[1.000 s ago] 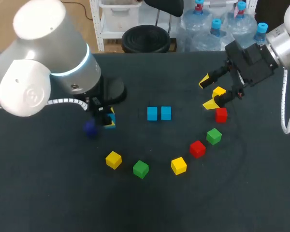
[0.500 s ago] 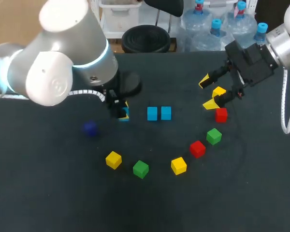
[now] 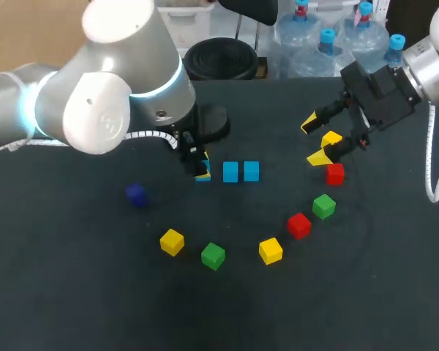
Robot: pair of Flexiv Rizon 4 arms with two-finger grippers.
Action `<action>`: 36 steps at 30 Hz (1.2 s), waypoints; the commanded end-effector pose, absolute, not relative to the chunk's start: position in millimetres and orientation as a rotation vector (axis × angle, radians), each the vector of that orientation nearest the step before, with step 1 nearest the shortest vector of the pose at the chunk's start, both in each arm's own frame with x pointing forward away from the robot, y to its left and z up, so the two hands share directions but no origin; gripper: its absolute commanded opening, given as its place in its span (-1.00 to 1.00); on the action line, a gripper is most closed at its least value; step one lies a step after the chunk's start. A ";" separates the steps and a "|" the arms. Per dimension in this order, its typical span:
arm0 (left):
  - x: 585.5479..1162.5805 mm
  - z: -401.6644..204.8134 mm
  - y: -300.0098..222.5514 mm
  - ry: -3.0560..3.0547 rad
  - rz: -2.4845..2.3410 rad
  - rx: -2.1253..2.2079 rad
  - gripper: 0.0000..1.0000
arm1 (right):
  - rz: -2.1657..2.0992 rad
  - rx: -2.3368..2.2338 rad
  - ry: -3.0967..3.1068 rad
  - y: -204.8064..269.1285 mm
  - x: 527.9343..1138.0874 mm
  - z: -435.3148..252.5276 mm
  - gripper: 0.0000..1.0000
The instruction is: Place the blue cubes, place green cubes on the blue cubes, place the yellow cubes on the green cubes, then place the red cubes on the yellow cubes, and place purple cube on the red cubes.
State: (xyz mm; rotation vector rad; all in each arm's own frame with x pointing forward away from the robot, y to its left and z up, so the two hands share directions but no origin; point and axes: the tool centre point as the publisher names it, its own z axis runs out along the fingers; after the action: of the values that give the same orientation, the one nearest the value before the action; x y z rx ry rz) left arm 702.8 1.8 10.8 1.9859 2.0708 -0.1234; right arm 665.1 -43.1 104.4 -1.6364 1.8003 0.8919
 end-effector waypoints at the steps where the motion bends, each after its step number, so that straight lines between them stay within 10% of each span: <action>1: 708.0 9.0 -2.3 2.075 -0.127 1.992 -1.00 | 0.894 -1.637 1.798 -42.6 666.0 103.7 1.00; 36: 711.9 -0.1 -8.9 2.056 -0.138 2.007 -1.00 | 0.894 -1.637 1.798 -42.6 666.0 103.7 1.00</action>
State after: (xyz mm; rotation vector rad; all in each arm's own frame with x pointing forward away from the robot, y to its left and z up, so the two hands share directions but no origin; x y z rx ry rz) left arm 709.9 -9.0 0.7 2.0035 2.0589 -0.1327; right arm 665.1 -43.1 104.4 -1.6364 1.8003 0.8919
